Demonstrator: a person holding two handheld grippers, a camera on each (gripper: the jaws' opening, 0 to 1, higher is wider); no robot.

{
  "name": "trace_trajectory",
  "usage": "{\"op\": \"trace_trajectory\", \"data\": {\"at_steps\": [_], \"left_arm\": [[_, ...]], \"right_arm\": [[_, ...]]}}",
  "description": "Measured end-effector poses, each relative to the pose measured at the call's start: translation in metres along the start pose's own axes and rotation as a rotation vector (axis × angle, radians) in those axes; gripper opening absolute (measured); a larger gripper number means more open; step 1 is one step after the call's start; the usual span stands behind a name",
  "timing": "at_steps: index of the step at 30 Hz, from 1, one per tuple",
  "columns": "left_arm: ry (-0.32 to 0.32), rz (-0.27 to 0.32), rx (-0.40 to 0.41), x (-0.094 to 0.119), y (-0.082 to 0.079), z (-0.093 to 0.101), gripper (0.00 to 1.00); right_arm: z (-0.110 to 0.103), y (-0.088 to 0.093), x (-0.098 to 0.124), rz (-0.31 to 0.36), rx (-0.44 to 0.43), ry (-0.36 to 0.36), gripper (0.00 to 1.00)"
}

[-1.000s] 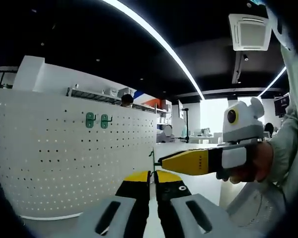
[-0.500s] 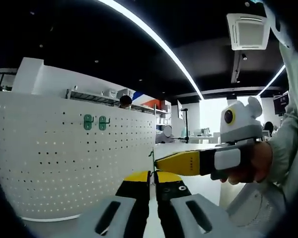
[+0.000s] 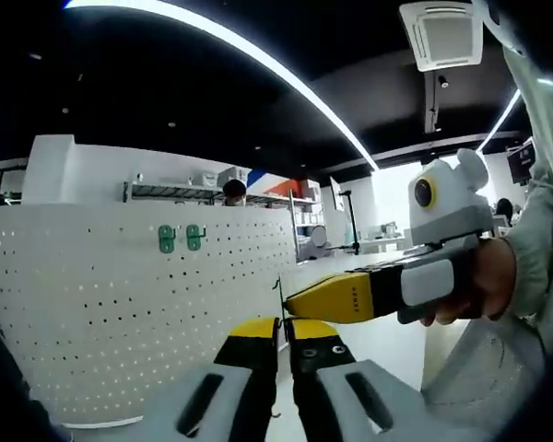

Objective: Insert the hook assembly into the mounting plate slot until the hook locks in place.

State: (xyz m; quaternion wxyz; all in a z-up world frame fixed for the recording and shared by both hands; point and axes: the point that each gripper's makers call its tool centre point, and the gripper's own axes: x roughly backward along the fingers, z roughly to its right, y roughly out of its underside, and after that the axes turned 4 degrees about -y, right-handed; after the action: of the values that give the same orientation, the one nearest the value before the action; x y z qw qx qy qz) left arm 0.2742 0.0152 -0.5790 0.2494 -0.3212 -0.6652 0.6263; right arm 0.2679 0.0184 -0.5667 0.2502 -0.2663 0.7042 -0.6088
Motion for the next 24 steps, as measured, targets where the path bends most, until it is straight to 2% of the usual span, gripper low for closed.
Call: {"op": "trace_trajectory", "data": {"at_steps": [4, 12, 18, 24], "left_arm": [[0.000, 0.003, 0.003, 0.0001, -0.0005, -0.0001, 0.04], [0.003, -0.008, 0.019, -0.0001, 0.0031, 0.0004, 0.05], [0.024, -0.027, 0.011, -0.0011, 0.0067, 0.0072, 0.15], [0.027, -0.036, 0.009, -0.0010, 0.0087, 0.0092, 0.21]], "right_arm": [[-0.0008, -0.0008, 0.0002, -0.001, 0.025, 0.004, 0.01], [0.0006, 0.0021, 0.0003, -0.014, 0.011, 0.009, 0.00], [0.0032, -0.0011, 0.0006, -0.008, 0.012, 0.016, 0.00], [0.0053, -0.0058, 0.0013, 0.000, 0.019, 0.019, 0.00]]}}
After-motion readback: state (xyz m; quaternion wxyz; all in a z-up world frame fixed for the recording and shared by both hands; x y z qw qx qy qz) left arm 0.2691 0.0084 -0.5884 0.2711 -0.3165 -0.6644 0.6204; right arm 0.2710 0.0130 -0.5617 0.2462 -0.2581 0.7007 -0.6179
